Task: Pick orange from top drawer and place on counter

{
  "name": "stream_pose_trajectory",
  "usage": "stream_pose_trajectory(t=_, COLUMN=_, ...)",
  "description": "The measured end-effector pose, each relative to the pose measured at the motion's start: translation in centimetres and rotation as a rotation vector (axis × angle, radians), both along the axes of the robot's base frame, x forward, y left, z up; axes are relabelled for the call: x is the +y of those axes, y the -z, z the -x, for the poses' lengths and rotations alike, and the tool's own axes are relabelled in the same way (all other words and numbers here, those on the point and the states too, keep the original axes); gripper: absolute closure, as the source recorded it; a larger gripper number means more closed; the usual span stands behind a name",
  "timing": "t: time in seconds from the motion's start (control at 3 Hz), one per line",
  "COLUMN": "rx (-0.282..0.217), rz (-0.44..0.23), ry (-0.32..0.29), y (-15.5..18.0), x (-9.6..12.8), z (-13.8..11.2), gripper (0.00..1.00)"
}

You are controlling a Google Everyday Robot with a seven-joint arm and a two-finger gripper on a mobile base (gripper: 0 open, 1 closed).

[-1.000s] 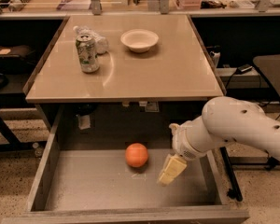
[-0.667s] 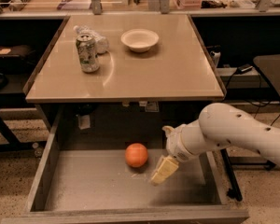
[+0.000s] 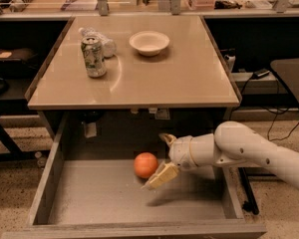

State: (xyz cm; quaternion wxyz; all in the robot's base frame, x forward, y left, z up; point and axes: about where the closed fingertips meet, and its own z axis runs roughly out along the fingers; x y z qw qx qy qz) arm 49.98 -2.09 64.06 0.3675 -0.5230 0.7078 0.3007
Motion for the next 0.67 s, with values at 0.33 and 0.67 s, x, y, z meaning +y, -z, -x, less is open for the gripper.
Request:
stream_pose_trajectory(t=0.33, rx=-0.029, rz=-0.023, ry=-0.040, y=1.51, x=2.03, z=0.10, gripper=0.00)
stream_pose_trajectory(t=0.67, rx=-0.032, rz=-0.021, ry=-0.041, y=1.57, x=2.08, z=0.11, gripper=0.00)
